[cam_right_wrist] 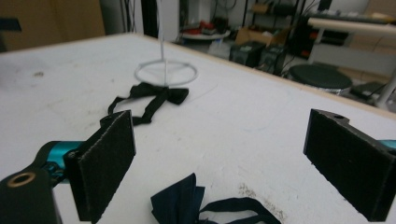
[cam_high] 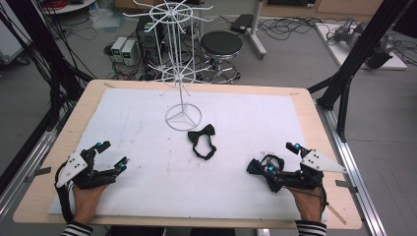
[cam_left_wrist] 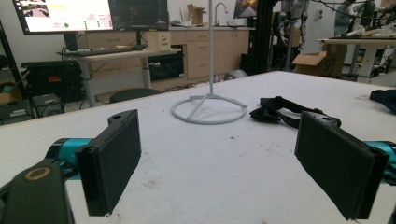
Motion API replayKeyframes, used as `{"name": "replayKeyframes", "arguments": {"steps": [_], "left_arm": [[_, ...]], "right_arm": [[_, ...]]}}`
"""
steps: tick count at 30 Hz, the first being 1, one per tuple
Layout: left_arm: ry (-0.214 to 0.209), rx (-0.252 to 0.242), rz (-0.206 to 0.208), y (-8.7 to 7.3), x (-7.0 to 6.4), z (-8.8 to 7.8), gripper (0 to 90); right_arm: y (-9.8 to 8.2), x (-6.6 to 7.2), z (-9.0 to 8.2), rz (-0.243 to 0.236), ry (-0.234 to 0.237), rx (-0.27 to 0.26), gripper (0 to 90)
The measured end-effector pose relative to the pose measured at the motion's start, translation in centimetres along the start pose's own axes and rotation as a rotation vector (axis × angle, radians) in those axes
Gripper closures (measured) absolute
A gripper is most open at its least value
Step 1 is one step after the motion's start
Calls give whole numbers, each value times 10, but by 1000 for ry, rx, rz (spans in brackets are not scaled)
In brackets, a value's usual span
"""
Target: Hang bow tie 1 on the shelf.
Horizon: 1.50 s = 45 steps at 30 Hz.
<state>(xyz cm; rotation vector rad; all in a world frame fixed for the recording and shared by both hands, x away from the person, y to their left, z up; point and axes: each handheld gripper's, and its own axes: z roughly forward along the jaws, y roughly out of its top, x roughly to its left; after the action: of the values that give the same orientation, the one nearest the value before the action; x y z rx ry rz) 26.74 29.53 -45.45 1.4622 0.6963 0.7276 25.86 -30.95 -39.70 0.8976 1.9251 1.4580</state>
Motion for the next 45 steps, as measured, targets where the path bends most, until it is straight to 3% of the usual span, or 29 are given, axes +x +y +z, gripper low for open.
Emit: {"name": "replayKeyframes", "arguments": {"steps": [3,6,7,8,9,10,11,12,13,14,20,21,22,24,27,29,31,32,35,41,45], "left_arm": [[0,1,0,0,0,0,150],[0,1,-1,0,0,0,150],[1,-1,-1,0,0,0,150],[1,-1,0,0,0,0,149],[1,-1,0,0,0,0,150],[1,-1,1,0,0,0,149],[1,-2,1,0,0,0,149],[2,-4,1,0,0,0,150],[2,-4,0,0,0,0,150],[3,-4,0,0,0,0,149],[4,-4,1,0,0,0,150],[4,-4,1,0,0,0,150],[4,-3,2,0,0,0,149],[4,-4,2,0,0,0,150],[2,-4,4,0,-1,0,150],[2,-2,7,0,-1,0,149],[2,-2,7,0,-1,0,150],[2,-2,7,0,-1,0,150],[2,-2,7,0,-1,0,149],[2,-2,7,0,-1,0,150],[2,-2,7,0,-1,0,150]], "right_arm": [[6,-2,2,-11,20,46,84],[16,-3,10,-39,70,147,84],[16,-3,10,-39,70,147,84],[20,-3,14,-56,98,202,84],[20,-3,14,-56,98,202,84],[22,-2,18,-76,123,267,85],[22,-2,18,-76,123,267,85],[23,-2,21,-84,141,325,85],[23,-2,21,-84,141,325,85],[24,-3,24,-90,154,372,85],[25,-2,34,-138,196,526,85],[25,-2,34,-138,196,526,85],[25,-1,37,-149,206,569,86],[25,-1,39,-155,208,584,86],[24,-3,41,-150,236,611,163],[21,-3,45,-147,243,658,163],[20,-2,46,-151,246,669,163],[17,-2,50,-160,246,706,164],[15,-2,52,-165,256,735,178],[11,-1,57,-169,258,804,261],[10,-3,58,-167,270,833,376]]}}
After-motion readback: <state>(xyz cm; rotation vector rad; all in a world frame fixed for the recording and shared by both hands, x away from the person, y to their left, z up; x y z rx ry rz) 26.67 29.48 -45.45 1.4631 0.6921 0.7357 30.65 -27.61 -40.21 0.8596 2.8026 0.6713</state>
